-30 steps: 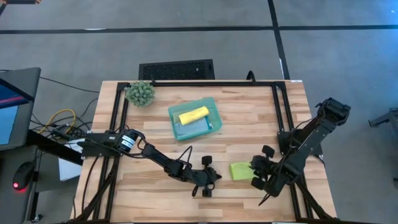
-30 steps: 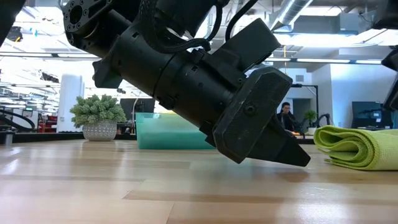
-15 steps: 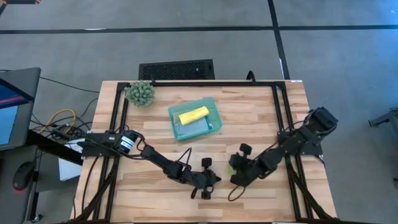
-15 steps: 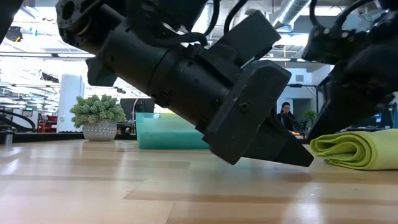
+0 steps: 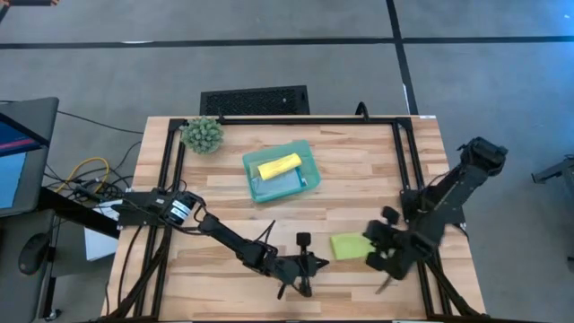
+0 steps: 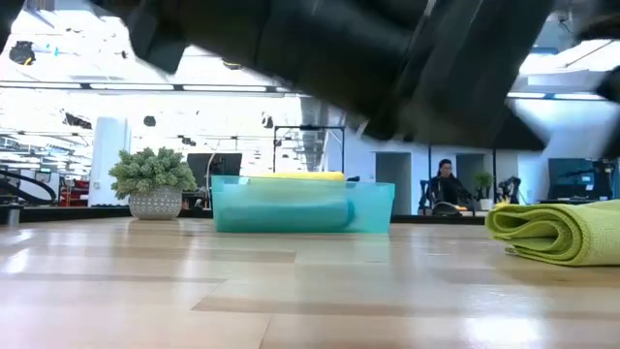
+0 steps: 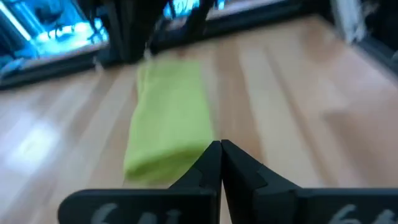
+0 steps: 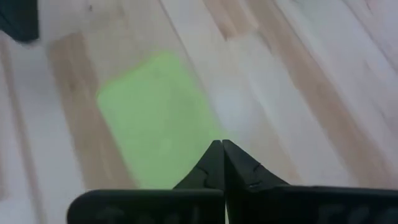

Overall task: Fold microfiber towels
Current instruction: Fold the light green towel

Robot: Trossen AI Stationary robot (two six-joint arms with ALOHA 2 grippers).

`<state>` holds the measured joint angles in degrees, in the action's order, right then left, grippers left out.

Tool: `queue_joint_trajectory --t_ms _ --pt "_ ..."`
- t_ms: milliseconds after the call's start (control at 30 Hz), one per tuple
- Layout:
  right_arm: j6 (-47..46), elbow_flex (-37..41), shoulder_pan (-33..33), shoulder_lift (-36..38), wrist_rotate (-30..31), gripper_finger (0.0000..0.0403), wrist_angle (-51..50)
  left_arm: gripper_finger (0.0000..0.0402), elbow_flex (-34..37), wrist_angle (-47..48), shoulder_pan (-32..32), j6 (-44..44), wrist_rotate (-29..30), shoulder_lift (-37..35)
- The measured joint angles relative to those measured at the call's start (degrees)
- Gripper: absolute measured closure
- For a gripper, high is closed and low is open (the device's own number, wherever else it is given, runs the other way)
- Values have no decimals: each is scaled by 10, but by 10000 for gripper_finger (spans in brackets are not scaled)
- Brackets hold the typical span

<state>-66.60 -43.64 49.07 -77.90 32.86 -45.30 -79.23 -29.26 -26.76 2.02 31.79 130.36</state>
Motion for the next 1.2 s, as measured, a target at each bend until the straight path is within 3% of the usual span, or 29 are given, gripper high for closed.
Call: queue_joint_trajectory --t_ms 133,233,467,633,767,967,1200 --pt "-120 0 74 16 -1 390 -63 401 -33 3 24 2 -58 0" --pt "-156 2 99 11 0 389 -71 401 -44 1 62 -11 -92 0" --pt "-194 77 86 9 -1 394 -40 401 -45 38 109 -11 -139 2" --pt "-161 93 73 15 -22 387 12 401 -56 18 111 -11 -171 56" --pt "-141 93 67 5 -52 388 34 401 -92 78 106 -10 -170 75" --pt "-149 93 67 -1 -47 388 16 401 -150 216 93 3 -153 70" --pt "-233 69 90 4 -39 391 -74 401 -194 293 71 35 -41 71"
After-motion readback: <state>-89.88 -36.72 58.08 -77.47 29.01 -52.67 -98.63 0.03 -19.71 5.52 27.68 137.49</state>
